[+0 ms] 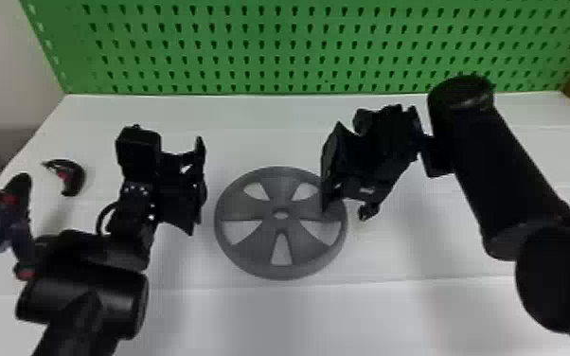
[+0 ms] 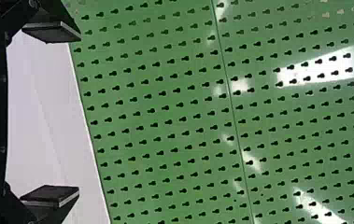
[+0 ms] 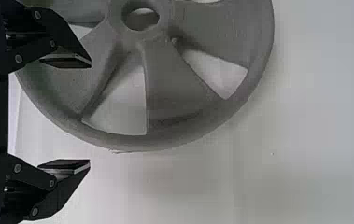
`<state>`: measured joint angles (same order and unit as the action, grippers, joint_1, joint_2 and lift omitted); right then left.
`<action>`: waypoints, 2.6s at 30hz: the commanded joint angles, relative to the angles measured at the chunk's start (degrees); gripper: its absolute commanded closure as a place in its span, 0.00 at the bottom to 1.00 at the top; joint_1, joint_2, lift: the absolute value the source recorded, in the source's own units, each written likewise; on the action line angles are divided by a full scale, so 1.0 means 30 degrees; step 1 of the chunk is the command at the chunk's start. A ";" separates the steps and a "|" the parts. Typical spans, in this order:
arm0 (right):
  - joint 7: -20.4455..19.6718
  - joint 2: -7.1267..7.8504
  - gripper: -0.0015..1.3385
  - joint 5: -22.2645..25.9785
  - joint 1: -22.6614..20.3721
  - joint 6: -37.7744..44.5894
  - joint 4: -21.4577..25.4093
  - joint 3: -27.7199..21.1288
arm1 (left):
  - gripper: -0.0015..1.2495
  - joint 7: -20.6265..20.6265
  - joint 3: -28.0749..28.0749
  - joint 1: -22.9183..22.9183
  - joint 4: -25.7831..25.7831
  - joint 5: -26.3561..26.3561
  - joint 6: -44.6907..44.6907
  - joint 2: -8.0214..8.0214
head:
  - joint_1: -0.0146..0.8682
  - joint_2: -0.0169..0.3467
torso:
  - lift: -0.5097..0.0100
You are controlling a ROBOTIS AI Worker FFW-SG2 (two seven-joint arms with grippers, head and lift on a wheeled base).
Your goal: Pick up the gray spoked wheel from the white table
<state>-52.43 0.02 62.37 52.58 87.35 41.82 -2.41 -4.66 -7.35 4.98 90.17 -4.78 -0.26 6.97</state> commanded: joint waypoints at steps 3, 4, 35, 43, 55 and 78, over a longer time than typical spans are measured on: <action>-0.2123 -0.0024 0.37 0.1152 -0.0623 -0.0729 0.0591 -0.0956 | 0.10 0.0000 -0.0040 -0.0020 0.0001 0.0041 0.0000 0.0049 | 0.88 0.10 | 0.81; -0.2797 -0.0024 0.37 0.1592 -0.0740 -0.0963 0.0708 -0.0926 | 0.10 0.0000 -0.0040 -0.0020 0.0001 0.0041 0.0000 0.0049 | 0.88 0.10 | 0.81; -0.6693 -0.0024 0.37 0.5635 -0.1443 -0.3190 0.1147 0.0216 | 0.10 0.0000 -0.0274 0.0039 0.0001 0.0217 0.0000 0.0284 | 0.89 0.10 | 0.81; -0.6693 -0.0024 0.37 0.5898 -0.1590 -0.3541 0.1118 0.0246 | 0.10 0.0000 -0.0304 0.0098 0.0001 0.0217 0.0000 0.0284 | 0.89 0.10 | 0.81; -0.6693 -0.0024 0.37 0.5986 -0.1590 -0.3747 0.1118 0.0333 | 0.10 0.0000 -0.0362 0.0127 0.0001 0.0187 0.0000 0.0313 | 0.89 0.10 | 0.81; -0.5902 -0.0024 0.37 0.6308 -0.2439 -0.5475 0.0796 0.1710 | 0.10 -0.0147 -0.0480 0.0215 0.0001 0.0246 0.0000 0.0313 | 0.89 0.10 | 0.81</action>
<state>-71.49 0.00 81.23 45.66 71.83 44.49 1.65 -5.01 -8.74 5.59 90.18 -4.09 -0.26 7.91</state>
